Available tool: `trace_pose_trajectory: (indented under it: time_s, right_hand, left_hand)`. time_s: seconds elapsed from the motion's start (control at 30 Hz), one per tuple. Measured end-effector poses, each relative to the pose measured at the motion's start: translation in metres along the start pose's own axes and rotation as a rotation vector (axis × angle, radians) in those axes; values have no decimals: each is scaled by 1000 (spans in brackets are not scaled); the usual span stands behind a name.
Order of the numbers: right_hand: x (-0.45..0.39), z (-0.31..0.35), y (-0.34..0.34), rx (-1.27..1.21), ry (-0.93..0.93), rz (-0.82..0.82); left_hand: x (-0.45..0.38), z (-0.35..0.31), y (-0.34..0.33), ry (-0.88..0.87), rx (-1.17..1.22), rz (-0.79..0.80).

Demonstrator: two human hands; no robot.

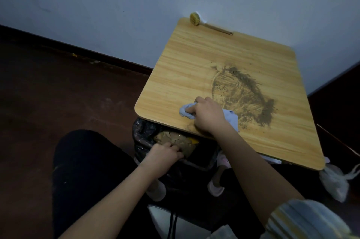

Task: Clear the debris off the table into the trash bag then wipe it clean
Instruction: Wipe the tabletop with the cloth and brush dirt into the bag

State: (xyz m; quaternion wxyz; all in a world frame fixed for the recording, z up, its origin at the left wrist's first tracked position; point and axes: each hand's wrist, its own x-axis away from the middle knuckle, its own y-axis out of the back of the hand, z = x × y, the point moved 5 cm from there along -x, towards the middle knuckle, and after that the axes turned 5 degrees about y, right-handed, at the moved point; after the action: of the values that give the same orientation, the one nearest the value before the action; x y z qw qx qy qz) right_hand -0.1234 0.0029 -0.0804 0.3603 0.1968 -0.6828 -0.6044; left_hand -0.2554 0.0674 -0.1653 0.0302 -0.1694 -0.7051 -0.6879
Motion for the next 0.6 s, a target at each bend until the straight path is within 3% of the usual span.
trace_pose_trajectory:
  time_s: [0.33,0.47,0.6]
  right_hand:
    - [37,6,-12,32,207,-20]
    - [21,-12,5,-73,17,-132]
    - [13,-17,1,-31,-113,-84]
  left_hand:
    - [-5,-4,4,-20,2,-4]
    - [-6,-4,6,-13,6,-14]
    - [-4,-3,5,-5,9,-14]
